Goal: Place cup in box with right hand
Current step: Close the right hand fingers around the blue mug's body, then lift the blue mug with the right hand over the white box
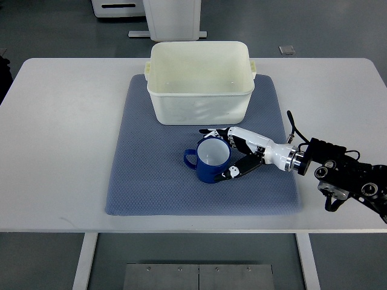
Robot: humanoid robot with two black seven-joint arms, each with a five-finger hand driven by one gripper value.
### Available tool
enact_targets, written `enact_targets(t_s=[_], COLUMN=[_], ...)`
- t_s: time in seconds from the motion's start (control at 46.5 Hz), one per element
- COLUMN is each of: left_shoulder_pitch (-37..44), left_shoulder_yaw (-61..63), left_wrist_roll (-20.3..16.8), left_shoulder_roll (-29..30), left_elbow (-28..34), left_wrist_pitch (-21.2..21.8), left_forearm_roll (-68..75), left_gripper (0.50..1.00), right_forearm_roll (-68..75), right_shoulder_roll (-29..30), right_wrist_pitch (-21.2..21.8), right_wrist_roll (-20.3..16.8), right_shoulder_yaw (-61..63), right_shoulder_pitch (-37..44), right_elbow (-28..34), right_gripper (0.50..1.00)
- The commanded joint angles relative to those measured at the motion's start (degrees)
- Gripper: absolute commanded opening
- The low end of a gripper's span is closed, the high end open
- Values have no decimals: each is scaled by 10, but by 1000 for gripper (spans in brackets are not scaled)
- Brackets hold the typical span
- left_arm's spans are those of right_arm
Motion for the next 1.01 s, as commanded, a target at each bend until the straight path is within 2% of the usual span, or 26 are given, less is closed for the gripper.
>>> enact_targets(t_s=[0.0, 0.064, 0.107, 0.129, 0.193, 0.559, 0.73, 0.988], left_shoulder_pitch=[0, 0, 0, 0, 0, 0, 0, 0], left_shoulder_yaw=[0, 0, 0, 0, 0, 0, 0, 0], left_wrist_roll=[0, 0, 0, 0, 0, 0, 0, 0], left_shoulder_roll=[0, 0, 0, 0, 0, 0, 0, 0], left_elbow=[0, 0, 0, 0, 0, 0, 0, 0], left_wrist_pitch=[0, 0, 0, 0, 0, 0, 0, 0], left_forearm_roll=[0, 0, 0, 0, 0, 0, 0, 0], left_gripper=[1000, 1000, 1000, 1000, 1000, 1000, 1000, 1000], right_forearm_roll=[0, 0, 0, 0, 0, 6, 8, 8], right_shoulder_roll=[1, 0, 0, 0, 0, 9, -14, -74], right_wrist_pitch=[0, 0, 0, 0, 0, 2, 9, 68], right_wrist_roll=[0, 1, 3, 5, 9, 14, 14, 14], right_shoulder_yaw=[0, 0, 0, -1, -7, -20, -12, 54], right_shoulder_pitch=[0, 0, -1, -1, -1, 6, 24, 56], right_elbow=[0, 0, 0, 1, 1, -10, 10, 45], right_gripper=[950, 893, 820, 755, 509, 500, 500, 500])
